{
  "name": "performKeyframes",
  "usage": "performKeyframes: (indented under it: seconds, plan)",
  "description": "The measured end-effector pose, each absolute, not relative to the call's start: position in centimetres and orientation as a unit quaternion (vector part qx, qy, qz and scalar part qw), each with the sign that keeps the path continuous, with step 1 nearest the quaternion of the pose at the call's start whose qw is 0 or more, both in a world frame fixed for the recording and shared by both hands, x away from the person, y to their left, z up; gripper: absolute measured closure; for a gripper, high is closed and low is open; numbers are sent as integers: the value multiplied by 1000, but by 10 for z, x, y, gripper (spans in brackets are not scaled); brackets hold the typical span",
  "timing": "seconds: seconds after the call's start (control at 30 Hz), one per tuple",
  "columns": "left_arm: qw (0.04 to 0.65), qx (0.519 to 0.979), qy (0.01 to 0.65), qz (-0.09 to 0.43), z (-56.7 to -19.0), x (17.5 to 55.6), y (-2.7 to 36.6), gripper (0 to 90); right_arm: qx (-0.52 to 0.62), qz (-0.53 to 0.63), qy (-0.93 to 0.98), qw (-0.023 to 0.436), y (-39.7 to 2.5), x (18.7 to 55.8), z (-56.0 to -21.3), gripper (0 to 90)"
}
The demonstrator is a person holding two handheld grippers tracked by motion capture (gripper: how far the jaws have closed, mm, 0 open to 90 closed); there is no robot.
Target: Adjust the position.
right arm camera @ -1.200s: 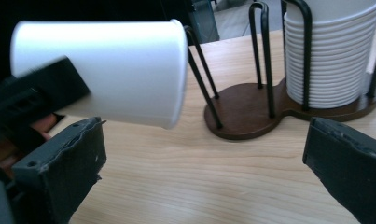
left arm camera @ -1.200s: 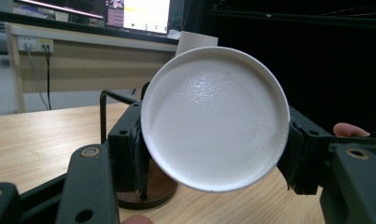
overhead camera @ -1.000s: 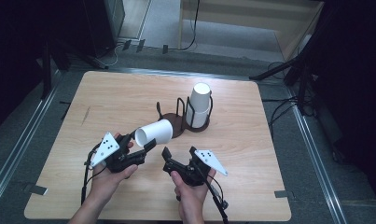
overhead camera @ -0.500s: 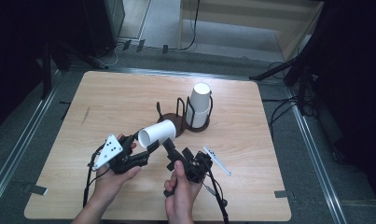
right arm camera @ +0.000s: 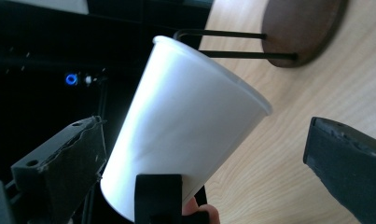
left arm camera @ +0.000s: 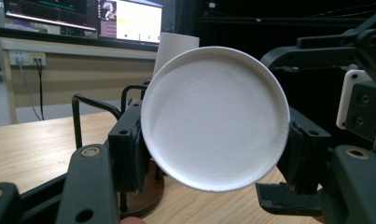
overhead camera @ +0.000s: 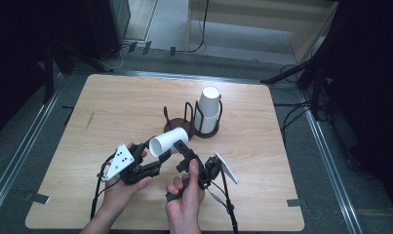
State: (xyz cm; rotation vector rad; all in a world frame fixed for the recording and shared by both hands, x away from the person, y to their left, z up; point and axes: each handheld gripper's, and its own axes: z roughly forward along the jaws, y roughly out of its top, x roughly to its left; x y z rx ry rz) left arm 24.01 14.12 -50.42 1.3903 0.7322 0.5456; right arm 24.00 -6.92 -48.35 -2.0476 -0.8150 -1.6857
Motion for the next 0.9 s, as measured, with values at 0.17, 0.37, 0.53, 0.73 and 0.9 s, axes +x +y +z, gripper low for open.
performKeyframes:
  seconds: [0.17,0.37,0.53,0.73,0.9]
  plan:
    - [671,623,319,244,-505,239,137,366,-737,-592,-255,204,-72,240,-484,0]
    - [667,630,313,245,-506,237,132,366,-737,-587,-228,246,-70,246,-484,0]
    - [667,632,308,247,-506,236,130,366,-740,-584,-217,253,-69,251,-487,0]
    - [666,634,304,250,-507,235,128,366,-740,-582,-205,269,-69,256,-490,0]
    - [664,635,301,255,-507,235,128,365,-736,-587,-190,278,-67,259,-494,0]
